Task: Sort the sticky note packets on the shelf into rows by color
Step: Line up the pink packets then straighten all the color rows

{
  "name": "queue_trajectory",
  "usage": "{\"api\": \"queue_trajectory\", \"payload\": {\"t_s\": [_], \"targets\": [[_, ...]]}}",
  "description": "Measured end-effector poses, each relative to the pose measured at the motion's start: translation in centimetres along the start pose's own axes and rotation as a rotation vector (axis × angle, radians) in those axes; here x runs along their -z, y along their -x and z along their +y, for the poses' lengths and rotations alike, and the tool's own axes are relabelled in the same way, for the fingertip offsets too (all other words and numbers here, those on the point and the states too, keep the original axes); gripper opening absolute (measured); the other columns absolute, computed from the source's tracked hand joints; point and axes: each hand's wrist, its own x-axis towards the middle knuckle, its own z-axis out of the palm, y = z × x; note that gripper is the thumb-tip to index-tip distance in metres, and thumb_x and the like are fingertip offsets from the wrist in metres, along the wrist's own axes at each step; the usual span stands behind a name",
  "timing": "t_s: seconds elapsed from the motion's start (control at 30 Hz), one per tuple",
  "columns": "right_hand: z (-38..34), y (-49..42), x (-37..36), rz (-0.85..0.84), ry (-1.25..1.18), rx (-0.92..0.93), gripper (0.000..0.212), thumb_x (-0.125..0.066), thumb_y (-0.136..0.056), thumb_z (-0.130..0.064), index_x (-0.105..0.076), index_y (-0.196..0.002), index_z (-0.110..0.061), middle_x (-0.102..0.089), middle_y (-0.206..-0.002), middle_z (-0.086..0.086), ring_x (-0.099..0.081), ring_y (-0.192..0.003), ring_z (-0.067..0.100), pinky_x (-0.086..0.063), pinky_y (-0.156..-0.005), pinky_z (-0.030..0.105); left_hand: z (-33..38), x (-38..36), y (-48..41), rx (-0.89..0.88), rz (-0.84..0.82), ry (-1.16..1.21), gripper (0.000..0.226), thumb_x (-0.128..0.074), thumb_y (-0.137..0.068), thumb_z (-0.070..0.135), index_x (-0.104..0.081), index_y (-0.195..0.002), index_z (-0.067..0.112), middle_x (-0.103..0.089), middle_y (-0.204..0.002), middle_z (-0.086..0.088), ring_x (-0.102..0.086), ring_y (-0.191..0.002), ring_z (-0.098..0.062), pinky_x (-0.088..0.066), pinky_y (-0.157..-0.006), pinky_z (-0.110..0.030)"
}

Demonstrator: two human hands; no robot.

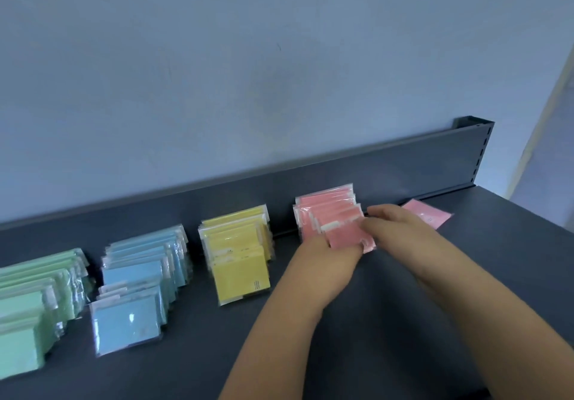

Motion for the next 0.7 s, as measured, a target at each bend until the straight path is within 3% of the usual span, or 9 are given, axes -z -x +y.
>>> {"api": "queue_trajectory", "payload": {"t_s": [0.1, 0.13, 0.2, 0.27, 0.3, 0.37, 0.47, 0.7], "targets": [[-0.3, 1.1, -0.1, -0.033, 0.125, 0.066, 0.010, -0.059, -0.100, -0.033, -0.057, -0.096, -0.042, -0.060, -0.099, -0.029, -0.055, -0.090, -0.010, -0.039, -0.076, 0.017, 0.0, 0.8, 0.3, -0.064, 0.096, -0.242, 0.033, -0.052, -0.094, 0.051, -0.060, -0.088, 0.020, -0.060, -0.083, 0.006, -0.060, -0.081, -0.017, -0.043, -0.067, -0.032], [-0.2, 1.4, 0.1, -0.004, 0.236, 0.123, 0.012, -0.056, -0.102, -0.036, -0.059, -0.109, -0.045, -0.058, -0.109, -0.030, -0.054, -0.098, -0.009, -0.038, -0.082, 0.015, -0.1, 1.1, 0.3, -0.116, 0.162, -0.371, 0.037, -0.046, -0.096, 0.053, -0.060, -0.094, 0.019, -0.060, -0.092, 0.003, -0.060, -0.089, -0.020, -0.046, -0.074, -0.036], [0.0, 1.8, 0.2, 0.074, 0.452, 0.264, 0.042, -0.051, -0.103, -0.045, -0.050, -0.144, -0.040, -0.049, -0.141, -0.022, -0.043, -0.131, 0.000, -0.033, -0.101, 0.022, -0.4, 2.3, 0.7, -0.240, 0.311, -0.665, 0.051, -0.033, -0.098, 0.055, -0.061, -0.116, 0.016, -0.059, -0.121, -0.004, -0.054, -0.117, -0.026, -0.045, -0.100, -0.043], [-0.3, 2.2, -0.2, 0.080, 0.555, 0.309, 0.058, -0.048, -0.101, -0.053, -0.036, -0.156, -0.038, -0.034, -0.160, -0.020, -0.026, -0.148, 0.002, -0.029, -0.114, 0.030, -0.5, 3.9, 1.4, -0.306, 0.415, -0.931, 0.066, -0.024, -0.100, 0.058, -0.051, -0.142, 0.015, -0.045, -0.153, -0.007, -0.034, -0.146, -0.027, -0.025, -0.123, -0.043], [-0.4, 2.3, -0.5, 0.065, 0.584, 0.322, 0.062, -0.047, -0.100, -0.056, -0.033, -0.158, -0.038, -0.029, -0.163, -0.020, -0.020, -0.152, 0.002, -0.027, -0.118, 0.032, -0.6, 4.6, 1.6, -0.316, 0.431, -1.000, 0.069, -0.022, -0.101, 0.060, -0.043, -0.151, 0.017, -0.036, -0.161, -0.004, -0.022, -0.153, -0.025, -0.015, -0.127, -0.042], [-0.7, 2.6, -1.2, 0.051, 0.626, 0.329, 0.066, -0.046, -0.100, -0.057, -0.029, -0.160, -0.037, -0.024, -0.166, -0.019, -0.015, -0.154, 0.002, -0.024, -0.121, 0.034, -1.0, 6.3, 2.1, -0.313, 0.419, -1.051, 0.072, -0.018, -0.101, 0.064, -0.037, -0.155, 0.022, -0.028, -0.166, 0.001, -0.010, -0.157, -0.021, -0.007, -0.128, -0.041], [-1.4, 3.4, -2.8, 0.062, 0.611, 0.355, 0.067, -0.044, -0.098, -0.056, -0.031, -0.159, -0.033, -0.029, -0.164, -0.016, -0.022, -0.152, 0.007, -0.029, -0.116, 0.034, -2.5, 8.1, 3.2, -0.290, 0.397, -1.065, 0.079, -0.008, -0.096, 0.069, -0.037, -0.155, 0.027, -0.027, -0.166, 0.005, -0.006, -0.157, -0.019, -0.008, -0.128, -0.041], [-1.2, 4.6, -5.9, 0.001, 0.627, 0.414, 0.065, -0.045, -0.095, -0.063, -0.039, -0.152, -0.033, -0.037, -0.158, -0.016, -0.035, -0.144, 0.010, -0.036, -0.109, 0.034, -6.3, 10.6, 4.6, -0.220, 0.493, -0.988, 0.077, -0.016, -0.092, 0.069, -0.056, -0.137, 0.022, -0.050, -0.151, 0.002, -0.028, -0.150, -0.025, -0.025, -0.123, -0.043]]}}
